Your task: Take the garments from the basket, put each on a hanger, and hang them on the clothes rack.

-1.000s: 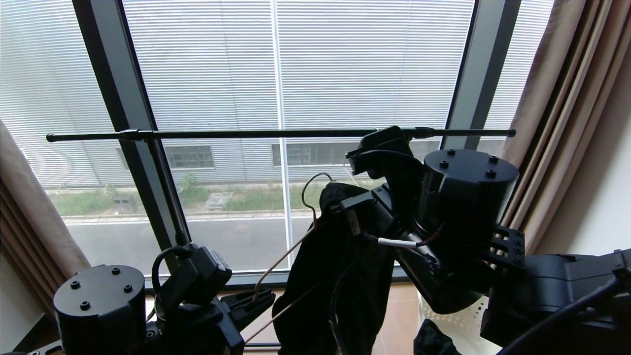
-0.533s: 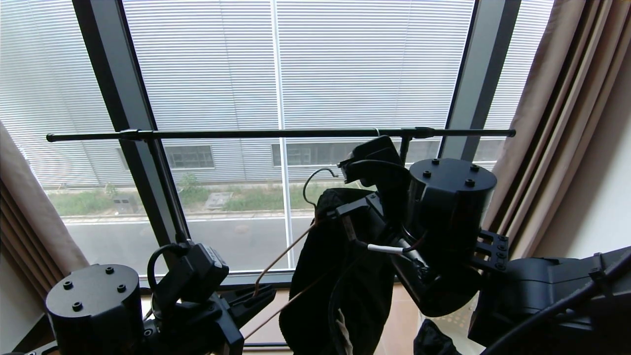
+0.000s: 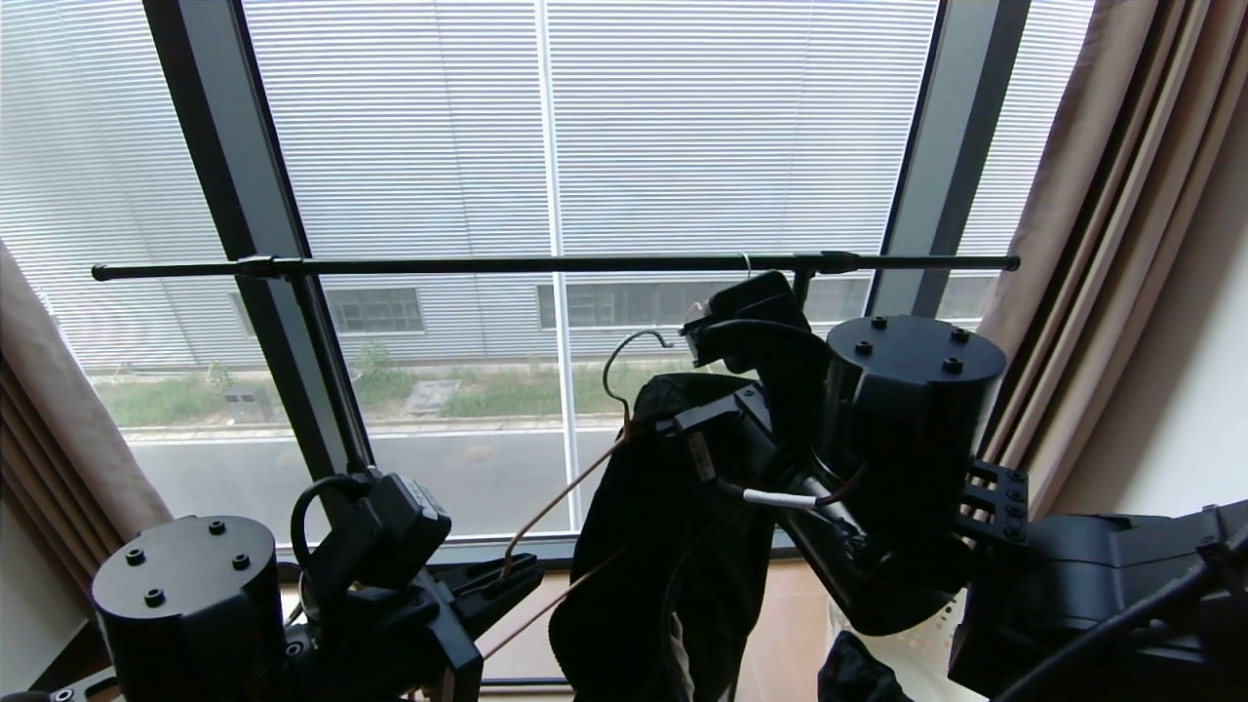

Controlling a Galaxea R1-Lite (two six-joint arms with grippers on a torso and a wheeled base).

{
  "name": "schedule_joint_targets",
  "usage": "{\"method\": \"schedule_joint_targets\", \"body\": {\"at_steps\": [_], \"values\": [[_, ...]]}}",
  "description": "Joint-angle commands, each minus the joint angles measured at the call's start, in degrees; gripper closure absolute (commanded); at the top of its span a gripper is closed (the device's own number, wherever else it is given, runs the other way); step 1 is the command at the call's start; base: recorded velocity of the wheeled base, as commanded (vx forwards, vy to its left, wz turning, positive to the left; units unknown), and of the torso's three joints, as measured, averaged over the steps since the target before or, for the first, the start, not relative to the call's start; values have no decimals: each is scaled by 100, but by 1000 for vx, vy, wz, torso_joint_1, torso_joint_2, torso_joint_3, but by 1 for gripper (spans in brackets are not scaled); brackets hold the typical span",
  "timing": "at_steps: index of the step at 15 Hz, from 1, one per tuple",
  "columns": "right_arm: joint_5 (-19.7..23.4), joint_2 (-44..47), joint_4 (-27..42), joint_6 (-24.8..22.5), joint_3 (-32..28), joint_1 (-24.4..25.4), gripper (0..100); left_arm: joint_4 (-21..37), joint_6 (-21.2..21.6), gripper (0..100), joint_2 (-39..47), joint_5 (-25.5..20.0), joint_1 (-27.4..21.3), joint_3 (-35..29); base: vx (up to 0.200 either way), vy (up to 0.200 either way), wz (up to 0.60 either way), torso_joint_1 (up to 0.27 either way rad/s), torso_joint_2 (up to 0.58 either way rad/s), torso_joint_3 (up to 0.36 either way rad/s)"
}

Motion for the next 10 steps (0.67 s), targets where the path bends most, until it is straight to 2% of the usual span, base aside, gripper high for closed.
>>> {"method": "schedule_joint_targets", "body": {"at_steps": [1,10], "values": [[-1,-105,-3,-10,52,5,0,2,-7,100,34,3,60,-18,0,0,0,0,0,0],[123,-580,103,-63,632,277,0,2,-7,100,78,3,183,-238,0,0,0,0,0,0]]}}
